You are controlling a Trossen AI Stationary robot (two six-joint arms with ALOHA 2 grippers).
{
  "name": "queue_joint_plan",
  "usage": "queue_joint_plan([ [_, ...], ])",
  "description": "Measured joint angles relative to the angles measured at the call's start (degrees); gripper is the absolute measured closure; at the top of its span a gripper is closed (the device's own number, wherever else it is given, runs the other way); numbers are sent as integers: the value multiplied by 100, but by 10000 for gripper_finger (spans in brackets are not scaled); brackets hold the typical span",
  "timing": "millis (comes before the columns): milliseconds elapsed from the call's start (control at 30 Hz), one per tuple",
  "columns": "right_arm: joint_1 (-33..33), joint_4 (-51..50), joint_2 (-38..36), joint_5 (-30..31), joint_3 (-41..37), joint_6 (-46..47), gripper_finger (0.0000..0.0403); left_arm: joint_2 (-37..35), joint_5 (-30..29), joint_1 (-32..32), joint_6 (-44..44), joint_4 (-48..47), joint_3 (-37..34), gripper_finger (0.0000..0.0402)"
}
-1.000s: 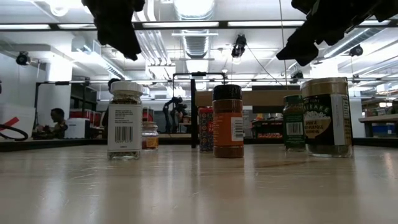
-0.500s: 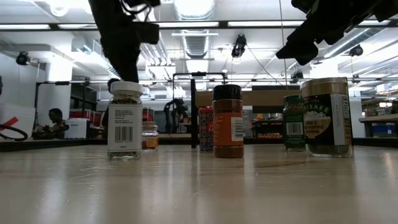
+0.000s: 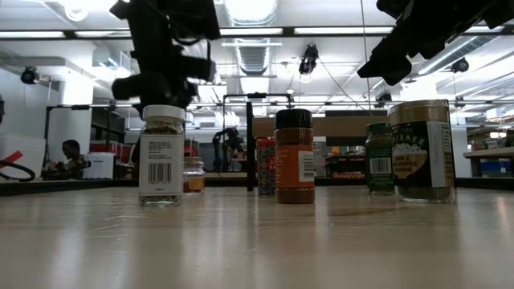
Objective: Shelf spices
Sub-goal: Put the light brown seasoning bottle on the shelf
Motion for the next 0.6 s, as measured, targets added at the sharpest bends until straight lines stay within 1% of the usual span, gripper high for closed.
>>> queue_joint_plan([
  [133, 0, 0, 0, -1, -6, 0, 199, 238, 99, 39, 246, 97, 0, 198],
  [333, 0, 0, 0, -1, -11, 0, 199, 438, 92, 39, 959, 284, 0, 198],
  [467, 0, 0, -1, -1, -11, 0, 199, 539, -223, 57, 1427, 420, 0, 198],
  [600, 0, 0, -2, -1, -19, 0, 199, 571, -238, 92, 1586, 429, 0, 198],
])
